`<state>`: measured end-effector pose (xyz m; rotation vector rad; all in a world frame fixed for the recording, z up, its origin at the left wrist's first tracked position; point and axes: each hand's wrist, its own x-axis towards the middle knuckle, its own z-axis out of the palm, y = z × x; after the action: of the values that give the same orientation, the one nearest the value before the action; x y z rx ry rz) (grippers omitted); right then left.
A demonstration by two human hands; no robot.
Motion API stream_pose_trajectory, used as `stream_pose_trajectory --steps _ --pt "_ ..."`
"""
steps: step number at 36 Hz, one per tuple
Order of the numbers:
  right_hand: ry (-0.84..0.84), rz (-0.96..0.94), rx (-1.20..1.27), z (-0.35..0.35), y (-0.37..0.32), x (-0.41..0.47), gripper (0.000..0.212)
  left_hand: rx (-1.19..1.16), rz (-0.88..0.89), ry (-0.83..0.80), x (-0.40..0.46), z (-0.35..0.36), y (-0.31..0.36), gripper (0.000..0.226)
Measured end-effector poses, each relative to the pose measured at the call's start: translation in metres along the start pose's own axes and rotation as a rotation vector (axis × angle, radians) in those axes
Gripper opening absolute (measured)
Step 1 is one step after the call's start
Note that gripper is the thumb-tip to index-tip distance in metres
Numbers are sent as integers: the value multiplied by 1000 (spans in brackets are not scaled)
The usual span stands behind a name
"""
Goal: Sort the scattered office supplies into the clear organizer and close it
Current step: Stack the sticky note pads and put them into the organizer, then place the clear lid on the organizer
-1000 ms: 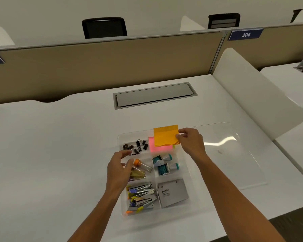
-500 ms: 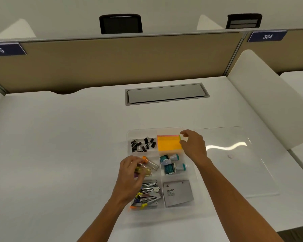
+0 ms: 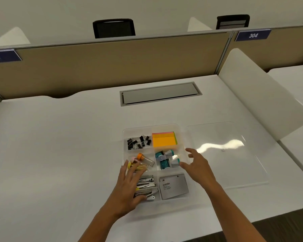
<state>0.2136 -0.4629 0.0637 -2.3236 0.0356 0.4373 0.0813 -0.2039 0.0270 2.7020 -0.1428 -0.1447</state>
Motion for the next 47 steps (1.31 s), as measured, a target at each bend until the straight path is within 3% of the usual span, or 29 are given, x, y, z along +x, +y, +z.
stream_pose_trajectory --steps 6,12,20,31,35,47 --pt "-27 -21 30 4 0 -13 74 2 -46 -21 0 0 1 94" --pt "-31 -39 45 6 3 -21 73 -71 -99 81 -4 2 8 78" --pt "-53 -37 60 14 8 -30 71 27 -173 138 -12 8 18 86" --pt "-169 -80 100 12 0 -23 71 -37 -224 186 -21 2 16 91" --pt "-200 -105 121 10 2 -23 72 -37 -230 202 -22 2 20 78" --pt "-181 -181 134 -9 16 -32 71 -322 -146 355 15 1 82 69"
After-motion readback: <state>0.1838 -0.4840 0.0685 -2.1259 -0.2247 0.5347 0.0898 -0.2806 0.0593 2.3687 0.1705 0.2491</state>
